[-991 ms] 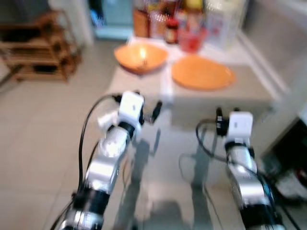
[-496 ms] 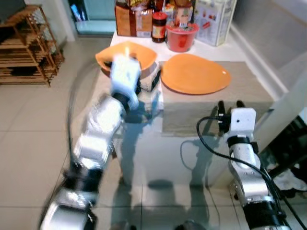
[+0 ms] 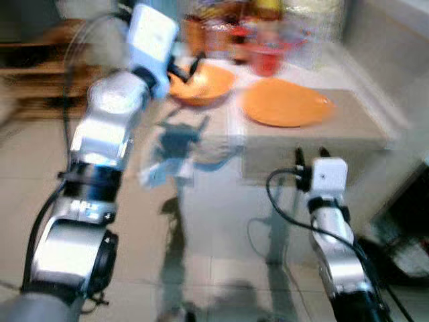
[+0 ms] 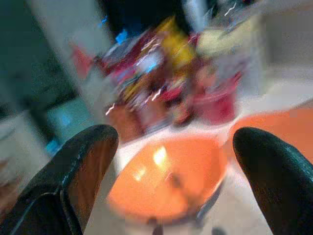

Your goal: Setting the table

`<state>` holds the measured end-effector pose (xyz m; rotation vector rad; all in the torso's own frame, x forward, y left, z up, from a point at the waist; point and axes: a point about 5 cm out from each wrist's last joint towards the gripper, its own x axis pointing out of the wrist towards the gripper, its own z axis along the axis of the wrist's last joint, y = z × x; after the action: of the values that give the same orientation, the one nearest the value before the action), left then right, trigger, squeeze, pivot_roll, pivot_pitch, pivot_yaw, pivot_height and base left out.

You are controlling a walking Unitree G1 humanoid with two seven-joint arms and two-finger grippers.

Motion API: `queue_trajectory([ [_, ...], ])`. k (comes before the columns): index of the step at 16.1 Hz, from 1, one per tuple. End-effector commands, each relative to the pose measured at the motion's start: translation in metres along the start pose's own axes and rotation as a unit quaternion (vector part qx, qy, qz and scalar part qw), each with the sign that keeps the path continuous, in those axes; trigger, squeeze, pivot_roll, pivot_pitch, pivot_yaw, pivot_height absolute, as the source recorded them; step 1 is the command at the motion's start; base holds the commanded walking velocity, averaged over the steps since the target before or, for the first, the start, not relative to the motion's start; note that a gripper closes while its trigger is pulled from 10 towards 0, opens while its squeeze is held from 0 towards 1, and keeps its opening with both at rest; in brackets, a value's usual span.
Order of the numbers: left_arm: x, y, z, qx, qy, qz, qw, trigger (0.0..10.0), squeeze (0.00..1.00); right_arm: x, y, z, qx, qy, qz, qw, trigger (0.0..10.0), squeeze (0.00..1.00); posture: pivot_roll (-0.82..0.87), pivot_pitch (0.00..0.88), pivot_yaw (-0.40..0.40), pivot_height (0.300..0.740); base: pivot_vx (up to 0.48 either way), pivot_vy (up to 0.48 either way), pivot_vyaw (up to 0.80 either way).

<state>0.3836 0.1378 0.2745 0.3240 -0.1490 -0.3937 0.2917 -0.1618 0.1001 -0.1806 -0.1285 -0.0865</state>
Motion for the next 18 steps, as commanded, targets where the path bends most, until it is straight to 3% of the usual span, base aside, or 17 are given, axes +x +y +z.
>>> queue_trajectory([
  [1, 0.003, -0.002, -0.017, -0.011, 0.046, -0.007, 0.999, 10.0, 0.00, 0.001, 0.004, 0.005, 0.006, -0.007, 0.002, 1.000, 10.0, 0.00, 0.06, 0.000, 0.045, 0.722, 0.000, 0.000, 0.00],
  [4, 0.009, -0.011, -0.034, -0.042, 0.085, -0.014, 0.995, 10.0, 0.00, -0.006, 0.001, 0.003, 0.005, -0.001, -0.001, 1.000, 10.0, 0.00, 0.04, 0.000, 0.045, 0.722, 0.000, 0.000, 0.00],
  [7, 0.008, -0.021, -0.038, -0.050, 0.041, -0.005, 0.998, 10.0, 0.00, -0.010, -0.002, 0.002, 0.000, 0.001, -0.001, 1.000, 10.0, 0.00, 0.03, 0.000, 0.049, 0.722, 0.000, 0.000, 0.00],
  [8, -0.001, -0.030, -0.038, -0.055, -0.021, -0.004, 0.998, 10.0, 0.00, -0.011, -0.004, 0.004, -0.007, -0.006, -0.008, 1.000, 10.0, 0.00, 0.02, 0.000, 0.049, 0.722, 0.000, 0.000, 0.00],
  [10, -0.015, -0.041, -0.044, -0.084, -0.056, -0.003, 0.995, 10.0, 0.00, -0.011, -0.008, 0.009, -0.011, -0.024, -0.022, 0.999, 10.0, 0.00, 0.03, 0.000, 0.045, 0.722, 0.000, 0.000, 0.00],
  [12, -0.046, -0.062, -0.076, -0.110, -0.034, 0.013, 0.993, 10.0, 0.00, -0.011, -0.013, 0.011, -0.011, -0.028, -0.032, 0.999, 10.0, 0.00, 0.04, 0.000, 0.035, 0.722, 0.000, 0.000, 0.00],
  [14, -0.057, -0.074, -0.086, -0.105, -0.026, 0.007, 0.994, 10.0, 0.00, -0.011, -0.014, 0.010, -0.012, -0.027, -0.033, 0.999, 10.0, 0.00, 0.05, 0.000, 0.028, 0.722, 0.000, 0.000, 0.00],
  [16, -0.066, -0.106, -0.102, -0.090, 0.003, -0.064, 0.994, 10.0, 0.00, -0.010, -0.012, 0.013, -0.013, -0.035, -0.037, 0.999, 10.0, 0.00, 0.06, 0.000, 0.023, 0.722, 0.000, 0.000, 0.00],
  [18, -0.071, -0.102, -0.114, -0.132, 0.029, -0.039, 0.990, 10.0, 0.00, -0.009, -0.010, 0.016, -0.014, -0.044, -0.038, 0.998, 10.0, 0.00, 0.06, 0.000, 0.025, 0.722, 0.000, 0.000, 0.00],
])
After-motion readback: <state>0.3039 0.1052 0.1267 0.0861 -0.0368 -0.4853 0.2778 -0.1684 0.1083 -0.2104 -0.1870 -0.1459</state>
